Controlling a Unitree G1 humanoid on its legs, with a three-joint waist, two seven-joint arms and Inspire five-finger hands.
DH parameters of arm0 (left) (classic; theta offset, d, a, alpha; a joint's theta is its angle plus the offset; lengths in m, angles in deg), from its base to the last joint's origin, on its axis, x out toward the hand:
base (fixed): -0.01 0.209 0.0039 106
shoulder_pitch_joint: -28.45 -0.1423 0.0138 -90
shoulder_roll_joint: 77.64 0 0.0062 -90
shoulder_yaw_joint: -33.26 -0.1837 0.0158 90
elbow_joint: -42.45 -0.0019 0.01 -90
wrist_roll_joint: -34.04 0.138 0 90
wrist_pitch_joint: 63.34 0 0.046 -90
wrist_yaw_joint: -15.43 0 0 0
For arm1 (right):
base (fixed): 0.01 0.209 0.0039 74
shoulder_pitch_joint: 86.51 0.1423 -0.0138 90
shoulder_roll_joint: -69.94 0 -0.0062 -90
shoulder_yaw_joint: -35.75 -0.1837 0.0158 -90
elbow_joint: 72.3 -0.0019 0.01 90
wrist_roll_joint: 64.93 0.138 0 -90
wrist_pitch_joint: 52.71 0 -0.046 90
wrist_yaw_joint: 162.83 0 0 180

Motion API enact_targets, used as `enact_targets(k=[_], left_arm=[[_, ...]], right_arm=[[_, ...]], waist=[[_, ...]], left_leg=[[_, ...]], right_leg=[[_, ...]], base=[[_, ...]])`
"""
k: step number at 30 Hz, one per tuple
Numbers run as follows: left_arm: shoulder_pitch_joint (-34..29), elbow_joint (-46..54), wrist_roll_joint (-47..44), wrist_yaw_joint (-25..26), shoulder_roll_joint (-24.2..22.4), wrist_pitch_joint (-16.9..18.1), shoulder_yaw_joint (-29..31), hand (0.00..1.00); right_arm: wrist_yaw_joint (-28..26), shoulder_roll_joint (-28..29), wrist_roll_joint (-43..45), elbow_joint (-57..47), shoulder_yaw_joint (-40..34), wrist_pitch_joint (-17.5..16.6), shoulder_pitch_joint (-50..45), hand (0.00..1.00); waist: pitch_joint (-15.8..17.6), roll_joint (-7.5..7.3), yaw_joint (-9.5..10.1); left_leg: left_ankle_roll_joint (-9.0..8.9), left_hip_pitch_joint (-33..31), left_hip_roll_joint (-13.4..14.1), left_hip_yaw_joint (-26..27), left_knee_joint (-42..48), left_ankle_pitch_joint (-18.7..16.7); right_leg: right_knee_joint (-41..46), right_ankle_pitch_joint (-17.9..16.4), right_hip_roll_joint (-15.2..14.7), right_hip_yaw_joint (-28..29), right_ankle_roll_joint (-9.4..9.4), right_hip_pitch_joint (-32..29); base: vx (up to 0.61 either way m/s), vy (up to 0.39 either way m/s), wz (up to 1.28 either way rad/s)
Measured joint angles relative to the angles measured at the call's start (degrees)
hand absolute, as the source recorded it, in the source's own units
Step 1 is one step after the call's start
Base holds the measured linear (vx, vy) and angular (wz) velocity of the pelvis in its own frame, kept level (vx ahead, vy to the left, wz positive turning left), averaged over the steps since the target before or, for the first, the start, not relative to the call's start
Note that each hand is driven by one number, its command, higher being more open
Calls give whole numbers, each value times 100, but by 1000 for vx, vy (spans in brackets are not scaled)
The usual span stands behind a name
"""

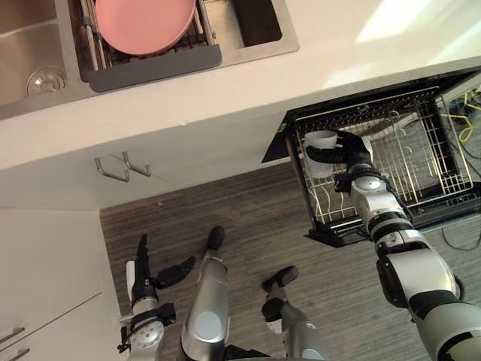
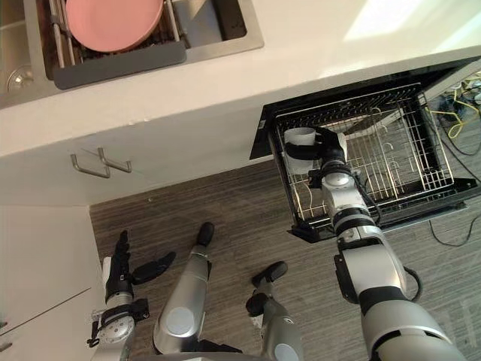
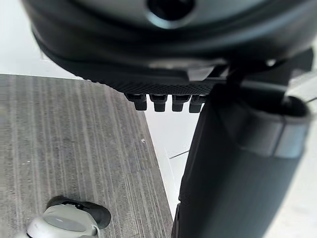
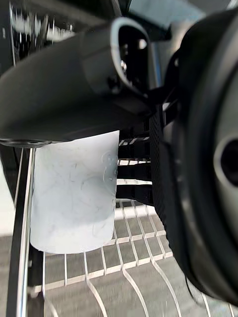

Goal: Walk over to the sink, pick up the cup, carry it to the dishwasher, place the cup inside the dishwasher, then close the dishwasher door

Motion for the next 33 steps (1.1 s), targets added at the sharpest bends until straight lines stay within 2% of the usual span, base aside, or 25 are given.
enact_targets(k=[1, 2, 8, 15, 20, 22, 25, 27, 30, 33], left_arm=[[0, -4, -38, -2, -5, 0, -9, 100], [1, -4, -102, -3, -23, 8, -21, 100], [2, -12, -201, -47, -48, 37, -132, 100], [14, -21, -201, -94, -125, -29, -173, 100], [8, -300, -199, -197, -131, -86, -103, 100], [-46, -410, -193, -197, -139, -87, -36, 100], [-296, -550, -192, -192, -166, -88, 192, 100], [-523, -751, -192, -195, -241, -82, 445, 100], [-688, -1155, -318, -329, -388, -99, 844, 100], [-739, -1413, -395, -367, -525, -175, 1133, 100]], right_arm=[[-27, -4, -4, 0, 1, 4, 22, 0], [-79, -23, -13, 0, 2, 35, 53, 100], [-747, -246, -127, 1, 254, 218, 151, 100], [-860, -206, -107, -79, 342, 219, 125, 100], [-917, -211, -16, -1842, 228, -45, -688, 100], [-967, -175, 58, -2451, 175, -115, -1171, 100], [-1050, 304, 80, -3311, -202, -147, -2409, 100], [-1160, 694, 69, -4136, -490, -187, -3549, 100], [-1470, 1069, 127, -4776, -948, -295, -4532, 100], [-1827, 1326, 355, -5241, -1354, -393, -5035, 100]], waist=[[3, 2, 0], [3, 3, 4], [4, 5, 70], [4, 5, 142], [-71, -63, 119], [-231, -142, 15], [-688, -352, -256], [-1182, -455, -478], [-1661, -410, -800], [-1894, -319, -1017]], left_leg=[[0, -7, 2, 1, -2, 0], [0, -9, 7, 0, -12, 2], [-24, 31, 28, -22, -192, 90], [-43, 239, 60, 0, -323, 120], [-46, 547, 106, 212, -442, 120], [-48, 605, 111, 281, -479, 118], [-51, 836, 109, 457, -590, 76], [-45, 1007, 96, 683, -616, -48], [-59, 1286, 130, 937, -649, -178], [-94, 1515, 160, 1055, -688, -232]], right_leg=[[-1, -2, 1, 0, 2, -7], [-2, -14, 3, -3, 16, -10], [-3, -64, 25, -36, 34, -29], [-4, -70, 44, -22, 40, 105], [-4, -93, 56, 209, 56, 223], [-2, -97, 54, 289, 61, 224], [2, -145, 46, 494, 119, 296], [0, -233, 27, 716, 149, 311], [1, -296, 24, 953, 151, 409], [7, -292, 43, 1075, 117, 530]], base=[[-10, 54, -1], [-16, 43, 2], [-15, 39, 3], [1, 44, -1], [-4, 38, -17], [19, 29, -19], [69, 24, -25], [90, 25, -43], [98, 19, -42], [97, -4, -28]])
